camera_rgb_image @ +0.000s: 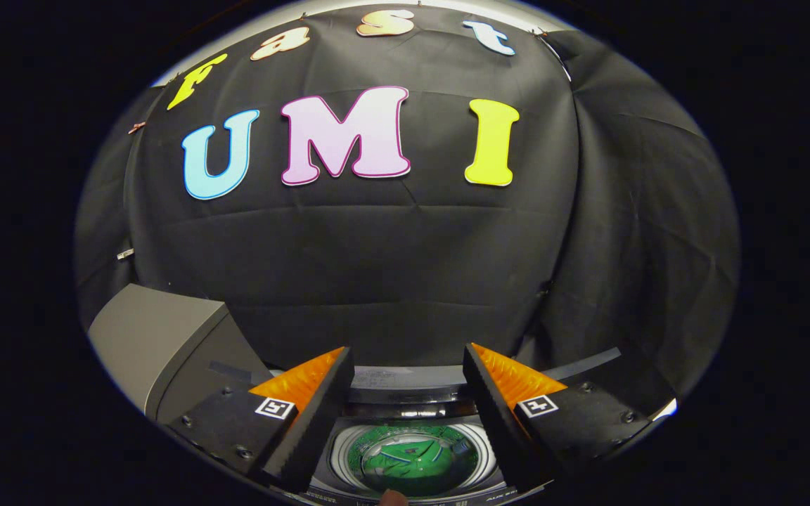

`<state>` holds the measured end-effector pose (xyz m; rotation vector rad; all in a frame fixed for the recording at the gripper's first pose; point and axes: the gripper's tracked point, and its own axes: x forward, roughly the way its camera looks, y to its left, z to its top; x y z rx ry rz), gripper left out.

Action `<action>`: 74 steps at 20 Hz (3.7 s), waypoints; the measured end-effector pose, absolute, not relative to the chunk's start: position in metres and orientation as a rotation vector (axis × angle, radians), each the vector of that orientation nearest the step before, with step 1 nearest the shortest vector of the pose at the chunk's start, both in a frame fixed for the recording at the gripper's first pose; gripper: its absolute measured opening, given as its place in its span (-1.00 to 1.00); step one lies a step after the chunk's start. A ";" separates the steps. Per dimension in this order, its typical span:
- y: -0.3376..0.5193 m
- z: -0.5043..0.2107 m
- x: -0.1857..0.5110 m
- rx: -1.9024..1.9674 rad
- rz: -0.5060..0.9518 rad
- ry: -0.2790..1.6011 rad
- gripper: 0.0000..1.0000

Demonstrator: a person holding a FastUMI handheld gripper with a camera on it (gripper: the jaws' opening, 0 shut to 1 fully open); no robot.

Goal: Put the clothes into the washing machine and then close the washing machine lid.

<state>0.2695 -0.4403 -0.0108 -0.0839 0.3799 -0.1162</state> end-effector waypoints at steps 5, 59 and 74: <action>-0.440 -0.014 0.265 -0.080 -0.113 0.384 0.98; -0.391 0.098 0.222 -0.116 -0.033 0.166 0.96; -0.389 0.194 0.185 -0.087 -0.043 -0.014 0.96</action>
